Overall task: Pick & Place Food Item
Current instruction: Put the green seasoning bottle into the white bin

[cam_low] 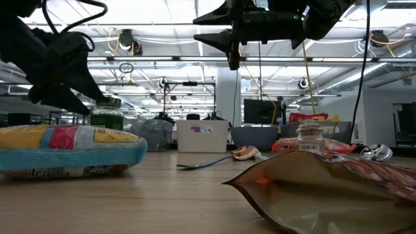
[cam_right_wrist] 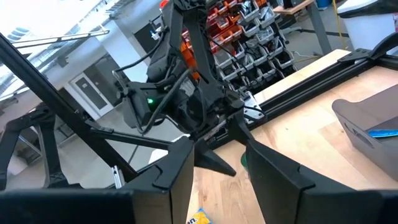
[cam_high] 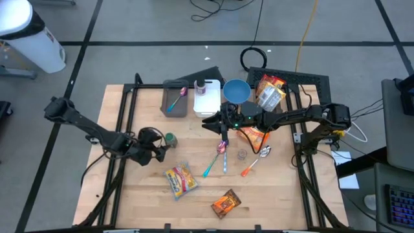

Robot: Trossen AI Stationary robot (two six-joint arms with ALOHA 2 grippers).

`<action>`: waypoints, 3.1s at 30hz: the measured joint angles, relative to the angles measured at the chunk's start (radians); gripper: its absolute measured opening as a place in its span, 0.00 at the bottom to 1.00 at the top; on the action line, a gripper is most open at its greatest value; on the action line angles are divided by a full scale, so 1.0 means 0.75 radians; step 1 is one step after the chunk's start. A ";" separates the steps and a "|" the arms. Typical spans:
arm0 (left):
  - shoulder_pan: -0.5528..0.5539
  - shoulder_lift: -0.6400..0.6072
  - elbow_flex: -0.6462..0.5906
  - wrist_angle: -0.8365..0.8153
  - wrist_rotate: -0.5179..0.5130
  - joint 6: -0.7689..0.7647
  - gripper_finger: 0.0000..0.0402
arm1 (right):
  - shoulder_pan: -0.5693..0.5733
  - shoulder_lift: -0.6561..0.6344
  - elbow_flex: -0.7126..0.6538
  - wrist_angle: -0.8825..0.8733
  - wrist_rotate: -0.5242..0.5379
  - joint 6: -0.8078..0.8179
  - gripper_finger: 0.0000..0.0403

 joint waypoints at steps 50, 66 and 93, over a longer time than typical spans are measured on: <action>0.237 0.499 -0.001 0.433 0.068 0.037 0.76 | 0.000 0.000 -0.001 -0.015 0.000 -0.001 0.35; 0.270 0.488 0.000 0.592 0.243 0.114 0.51 | -0.001 0.001 -0.001 -0.032 0.000 -0.004 0.35; 0.664 0.141 0.589 0.141 1.191 0.884 0.51 | 0.000 0.001 0.227 -0.363 -0.213 -0.164 0.35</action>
